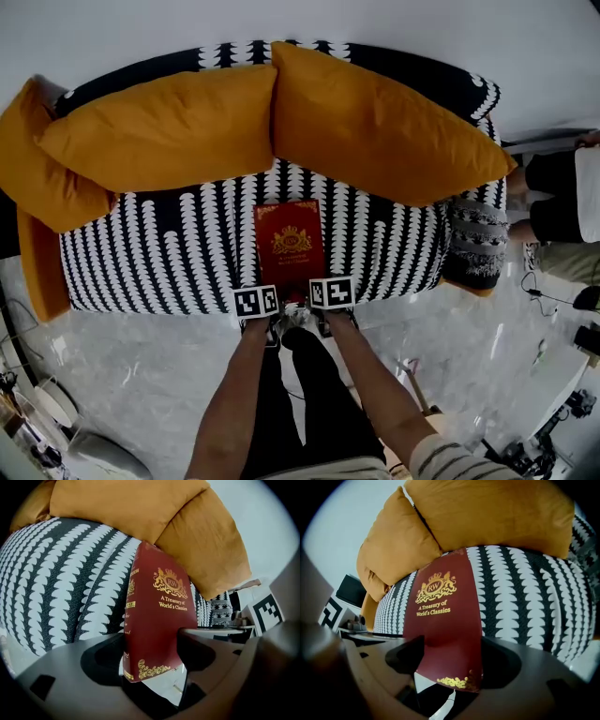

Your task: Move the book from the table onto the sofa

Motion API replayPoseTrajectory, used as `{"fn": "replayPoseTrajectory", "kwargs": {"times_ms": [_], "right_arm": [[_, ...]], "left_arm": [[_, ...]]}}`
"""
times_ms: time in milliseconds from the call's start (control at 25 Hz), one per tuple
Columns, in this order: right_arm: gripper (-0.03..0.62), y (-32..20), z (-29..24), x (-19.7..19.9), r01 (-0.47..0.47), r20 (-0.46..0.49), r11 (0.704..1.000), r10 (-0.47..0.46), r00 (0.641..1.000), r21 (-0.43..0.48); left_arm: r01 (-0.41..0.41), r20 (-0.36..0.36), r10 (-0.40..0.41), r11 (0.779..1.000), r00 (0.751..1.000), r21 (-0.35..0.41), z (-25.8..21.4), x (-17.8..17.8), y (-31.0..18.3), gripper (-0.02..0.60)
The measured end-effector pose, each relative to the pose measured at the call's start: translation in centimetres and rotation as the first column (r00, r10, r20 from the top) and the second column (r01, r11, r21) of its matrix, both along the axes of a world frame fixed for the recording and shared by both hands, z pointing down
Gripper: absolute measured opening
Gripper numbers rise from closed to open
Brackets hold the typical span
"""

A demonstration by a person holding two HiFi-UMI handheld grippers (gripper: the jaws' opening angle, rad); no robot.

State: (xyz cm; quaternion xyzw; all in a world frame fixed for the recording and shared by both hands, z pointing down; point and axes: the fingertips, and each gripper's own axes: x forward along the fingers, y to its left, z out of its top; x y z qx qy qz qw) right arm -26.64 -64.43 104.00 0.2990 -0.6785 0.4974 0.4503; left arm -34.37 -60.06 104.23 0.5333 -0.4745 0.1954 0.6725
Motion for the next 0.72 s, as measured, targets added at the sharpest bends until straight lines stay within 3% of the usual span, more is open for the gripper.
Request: {"fn": "replayPoseTrajectory", "kwargs": {"times_ms": [160, 440, 560, 720], "right_arm": [[0.362, -0.3, 0.5, 0.6, 0.040, -0.036, 0.999, -0.040, 0.999, 0.016], [0.362, -1.4, -0.4, 2.3, 0.025, -0.100, 0.995, -0.015, 0.995, 0.098], [0.362, -1.8, -1.4, 2.8, -0.015, -0.089, 0.991, 0.027, 0.996, 0.132], [0.362, -1.0, -3.1, 2.9, 0.002, -0.074, 0.988, 0.010, 0.997, 0.155]], "left_arm": [[0.002, 0.002, -0.002, 1.000, 1.000, -0.001, 0.5, -0.3, 0.0, 0.347], [0.003, 0.023, -0.003, 1.000, 1.000, 0.010, -0.4, -0.4, 0.7, 0.347], [-0.016, 0.059, 0.015, 1.000, 0.998, 0.023, -1.0, -0.9, 1.0, 0.347], [-0.027, 0.088, 0.023, 0.998, 0.996, 0.052, -2.7, -1.1, 1.1, 0.347]]}}
